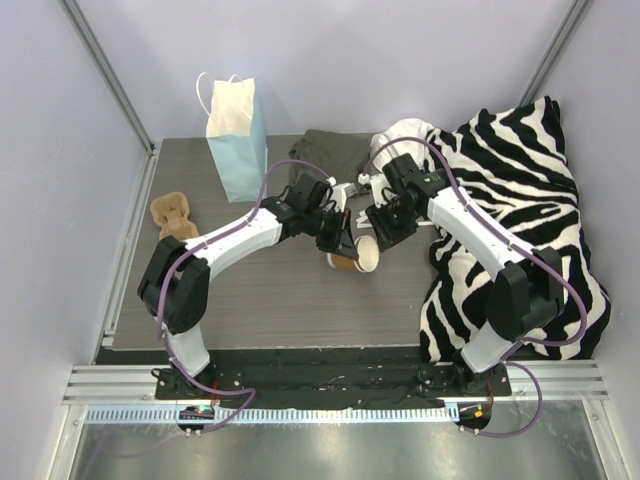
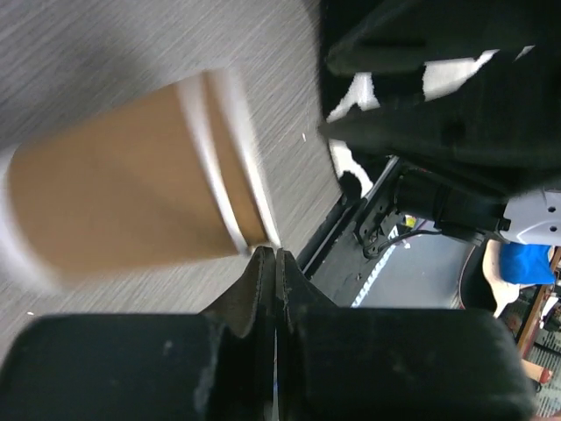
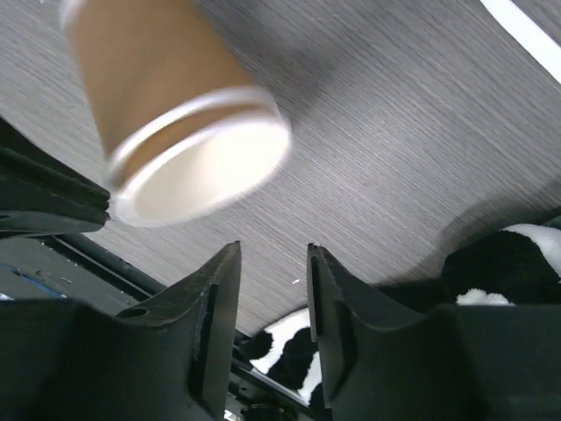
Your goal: Pack the takeout coffee
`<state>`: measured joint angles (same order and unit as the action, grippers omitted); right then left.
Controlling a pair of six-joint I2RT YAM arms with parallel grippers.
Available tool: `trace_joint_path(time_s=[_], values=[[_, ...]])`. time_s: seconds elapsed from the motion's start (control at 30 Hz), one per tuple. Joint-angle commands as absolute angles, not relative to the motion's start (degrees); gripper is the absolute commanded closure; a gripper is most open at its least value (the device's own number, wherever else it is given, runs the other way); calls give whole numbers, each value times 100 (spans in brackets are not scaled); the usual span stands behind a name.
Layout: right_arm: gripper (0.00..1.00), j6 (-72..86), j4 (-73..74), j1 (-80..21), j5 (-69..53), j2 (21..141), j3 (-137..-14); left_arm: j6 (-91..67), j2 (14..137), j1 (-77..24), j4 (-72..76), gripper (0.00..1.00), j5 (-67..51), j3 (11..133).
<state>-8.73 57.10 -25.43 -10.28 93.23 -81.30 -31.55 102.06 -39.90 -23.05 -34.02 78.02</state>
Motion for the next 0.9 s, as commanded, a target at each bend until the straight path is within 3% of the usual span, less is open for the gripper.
trace_joint_path(time_s=[0.0, 0.17, 0.43, 0.57, 0.87], values=[[54, -870, 5713, -2575, -1213, 8939, -8341, -3103, 10099, -4052, -2356, 100, -3542, 7928], [45, -870, 5739, -2496, -1353, 8938, -8350, -3102, 10134, -4052, -2408, 100, -3743, 7928], [46, -879, 5565, -2479, -2220, 8930, -8350, -3146, 9757, -3561, -2207, 98, -4463, 7525], [44, -757, 4871, -2479, -3048, 8886, -7955, -3103, 8959, -3147, -2030, 72, -4895, 6805], [35, -378, 4096, -2601, -4499, 9817, -7673, -2752, 7972, -2172, -2574, 33, -4852, 5977]])
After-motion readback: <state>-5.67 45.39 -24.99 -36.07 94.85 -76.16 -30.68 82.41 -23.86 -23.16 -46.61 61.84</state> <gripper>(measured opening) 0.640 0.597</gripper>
